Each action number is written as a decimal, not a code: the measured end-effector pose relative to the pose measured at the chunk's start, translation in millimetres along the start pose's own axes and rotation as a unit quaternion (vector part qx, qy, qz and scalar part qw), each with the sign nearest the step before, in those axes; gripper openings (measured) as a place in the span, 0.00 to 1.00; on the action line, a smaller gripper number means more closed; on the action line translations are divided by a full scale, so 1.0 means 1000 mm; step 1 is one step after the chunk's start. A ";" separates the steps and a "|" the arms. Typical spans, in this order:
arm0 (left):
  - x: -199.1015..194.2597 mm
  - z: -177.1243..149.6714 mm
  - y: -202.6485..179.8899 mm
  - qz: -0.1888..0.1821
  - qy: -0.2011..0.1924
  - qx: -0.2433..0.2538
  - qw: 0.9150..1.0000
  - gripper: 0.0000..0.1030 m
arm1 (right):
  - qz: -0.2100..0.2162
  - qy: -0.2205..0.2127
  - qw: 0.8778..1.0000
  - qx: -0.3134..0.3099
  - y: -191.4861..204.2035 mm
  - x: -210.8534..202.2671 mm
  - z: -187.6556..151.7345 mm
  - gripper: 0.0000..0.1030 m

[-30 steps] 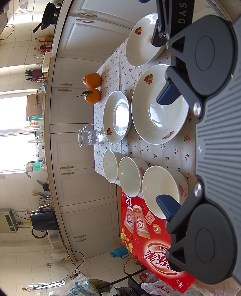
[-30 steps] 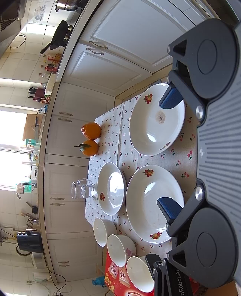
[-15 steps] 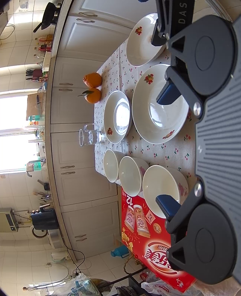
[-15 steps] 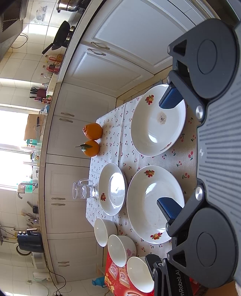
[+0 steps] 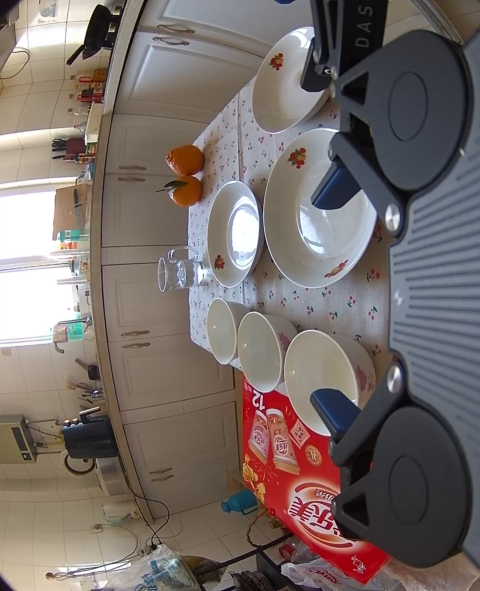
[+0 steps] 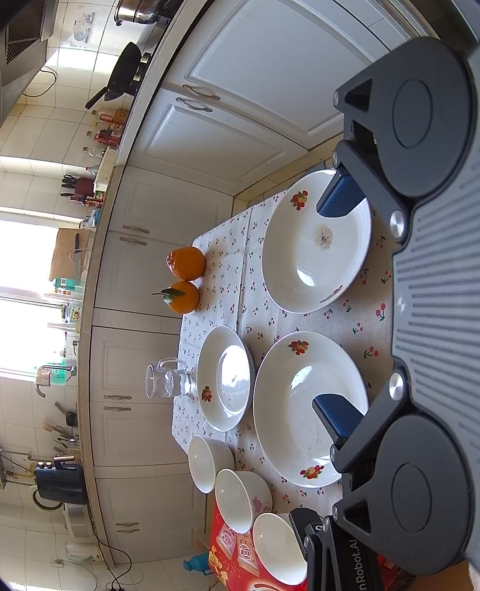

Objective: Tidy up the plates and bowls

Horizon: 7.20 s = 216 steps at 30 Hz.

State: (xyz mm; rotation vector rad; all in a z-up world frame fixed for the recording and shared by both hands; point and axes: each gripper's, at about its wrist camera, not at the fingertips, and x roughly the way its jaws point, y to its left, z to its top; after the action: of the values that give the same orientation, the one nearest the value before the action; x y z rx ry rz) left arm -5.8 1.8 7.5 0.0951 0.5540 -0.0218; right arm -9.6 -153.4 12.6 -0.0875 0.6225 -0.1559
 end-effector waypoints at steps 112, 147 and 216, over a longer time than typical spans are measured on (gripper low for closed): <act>0.295 0.110 -0.228 -0.371 0.194 0.251 0.873 0.60 | 0.185 0.066 0.977 -0.078 -0.158 0.200 -0.017 0.90; 0.258 0.134 -0.196 -0.338 0.133 0.224 0.904 0.83 | 0.175 0.051 0.979 -0.086 -0.155 0.191 -0.007 1.00; 0.203 0.041 -0.020 -0.225 0.238 0.149 0.933 0.74 | 0.368 0.030 0.903 -0.219 -0.022 0.153 -0.028 0.83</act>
State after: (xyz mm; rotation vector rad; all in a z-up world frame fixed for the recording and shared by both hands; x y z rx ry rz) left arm 187.8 -21.0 -66.4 0.2735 1.0474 -0.5437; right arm 94.0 -202.1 -95.5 -0.2753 0.7069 0.7244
